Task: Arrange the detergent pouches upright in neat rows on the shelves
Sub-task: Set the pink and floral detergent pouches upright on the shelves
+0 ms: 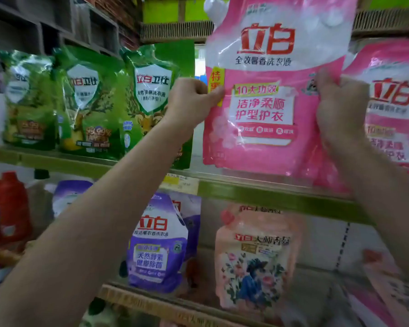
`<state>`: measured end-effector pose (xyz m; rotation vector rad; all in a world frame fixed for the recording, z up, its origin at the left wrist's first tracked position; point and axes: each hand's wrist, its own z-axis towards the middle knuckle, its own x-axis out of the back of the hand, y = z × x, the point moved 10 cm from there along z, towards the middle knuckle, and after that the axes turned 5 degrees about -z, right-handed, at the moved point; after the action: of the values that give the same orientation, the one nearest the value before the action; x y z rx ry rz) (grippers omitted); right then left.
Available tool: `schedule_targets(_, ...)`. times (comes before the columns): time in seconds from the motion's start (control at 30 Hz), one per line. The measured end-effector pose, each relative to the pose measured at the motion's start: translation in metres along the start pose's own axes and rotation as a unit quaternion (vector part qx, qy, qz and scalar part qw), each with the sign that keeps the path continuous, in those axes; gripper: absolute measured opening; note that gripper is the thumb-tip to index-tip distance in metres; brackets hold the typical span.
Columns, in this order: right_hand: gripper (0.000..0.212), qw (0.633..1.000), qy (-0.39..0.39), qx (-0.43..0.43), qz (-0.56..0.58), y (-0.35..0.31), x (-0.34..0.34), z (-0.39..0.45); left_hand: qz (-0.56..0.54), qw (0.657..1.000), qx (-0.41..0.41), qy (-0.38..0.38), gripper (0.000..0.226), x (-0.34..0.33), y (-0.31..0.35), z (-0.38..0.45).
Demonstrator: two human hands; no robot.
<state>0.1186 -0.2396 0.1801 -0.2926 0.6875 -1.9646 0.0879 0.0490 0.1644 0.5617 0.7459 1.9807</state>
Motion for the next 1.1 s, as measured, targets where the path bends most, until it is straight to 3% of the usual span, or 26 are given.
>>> schedule_targets(0.17,0.047,0.998,0.045,-0.027,-0.034,0.007,-0.029,-0.021,0.087,0.995,0.015,0.038,0.038,-0.018,-0.019,0.02)
schedule_targets(0.27,0.047,0.998,0.053,0.005,-0.036,0.019,-0.044,-0.021,0.129,0.99,0.022,0.049,0.026,-0.03,-0.031,0.023)
schedule_targets(0.4,0.048,0.997,0.0,0.034,-0.067,0.037,-0.059,-0.027,0.125,0.988,0.087,0.027,0.03,-0.045,-0.071,0.013)
schedule_targets(0.47,0.039,0.993,-0.093,0.002,-0.069,0.05,-0.064,-0.021,0.096,0.991,0.09,0.032,0.029,-0.045,-0.079,0.009)
schedule_targets(0.53,0.021,0.964,-0.25,-0.055,-0.073,0.068,-0.073,-0.029,0.089,0.993,0.073,0.038,0.022,-0.041,-0.077,0.003)
schedule_targets(0.63,0.047,0.885,-0.428,-0.135,-0.125,0.096,-0.072,-0.069,0.092,0.994,0.056,0.007,0.02,-0.046,-0.072,-0.017)
schedule_targets(0.7,0.047,0.88,-0.431,-0.139,-0.144,0.104,-0.074,-0.081,0.119,0.991,0.053,-0.035,0.022,-0.055,-0.073,-0.031)
schedule_targets(0.77,0.036,0.9,-0.384,-0.128,-0.159,0.106,-0.08,-0.077,0.148,0.985,0.037,-0.081,0.023,-0.068,-0.073,-0.04)
schedule_targets(0.9,0.04,0.892,-0.379,-0.087,-0.231,0.101,-0.109,-0.076,0.205,0.965,0.084,-0.139,0.051,-0.076,-0.085,-0.045)
schedule_targets(1.1,0.026,0.884,-0.414,-0.041,-0.214,0.087,-0.178,-0.083,0.257,0.953,0.079,-0.14,0.022,-0.063,-0.078,-0.043)
